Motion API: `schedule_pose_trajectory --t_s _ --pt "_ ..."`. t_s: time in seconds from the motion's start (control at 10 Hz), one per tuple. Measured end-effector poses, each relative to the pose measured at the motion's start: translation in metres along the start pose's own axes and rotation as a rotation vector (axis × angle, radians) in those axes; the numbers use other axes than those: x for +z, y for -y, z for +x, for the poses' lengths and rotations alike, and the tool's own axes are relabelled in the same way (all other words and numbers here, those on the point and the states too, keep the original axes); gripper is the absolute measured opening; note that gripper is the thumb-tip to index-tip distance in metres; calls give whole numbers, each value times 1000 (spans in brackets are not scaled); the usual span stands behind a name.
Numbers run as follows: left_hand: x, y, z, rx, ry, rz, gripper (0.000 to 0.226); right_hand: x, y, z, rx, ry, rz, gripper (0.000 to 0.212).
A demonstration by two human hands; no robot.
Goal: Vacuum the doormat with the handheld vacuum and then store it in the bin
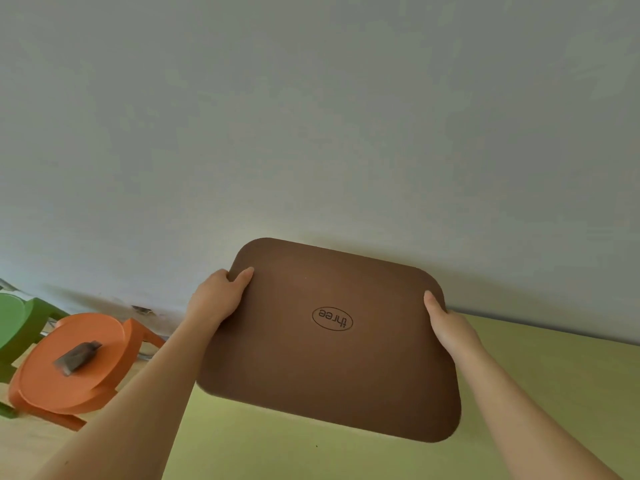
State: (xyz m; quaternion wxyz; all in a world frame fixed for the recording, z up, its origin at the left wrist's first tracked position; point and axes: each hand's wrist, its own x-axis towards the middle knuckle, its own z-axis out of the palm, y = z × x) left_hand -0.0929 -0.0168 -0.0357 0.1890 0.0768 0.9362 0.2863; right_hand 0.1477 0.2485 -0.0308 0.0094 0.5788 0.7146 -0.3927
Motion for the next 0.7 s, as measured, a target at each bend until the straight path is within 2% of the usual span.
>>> schedule_pose_trajectory --t_s 0.1,0.2,0.4,0.5,0.6,0.7 --pt "-4 -3 12 -11 -64 28 65 9 17 5 -37 -2 31 59" --pt "-6 -3 21 -27 -96 39 63 14 29 9 -46 -7 78 51" --pt "-3 -7 24 -31 -99 18 61 16 33 14 -64 -15 63 53" --pt "-2 -15 9 46 -172 63 63 10 32 8 -129 -12 -9 53" --pt "0 -35 -13 300 -347 157 62 -5 33 -4 -197 -50 -101 56" --pt "4 -70 -30 583 -286 263 51 -28 39 -15 -268 -122 -161 52"
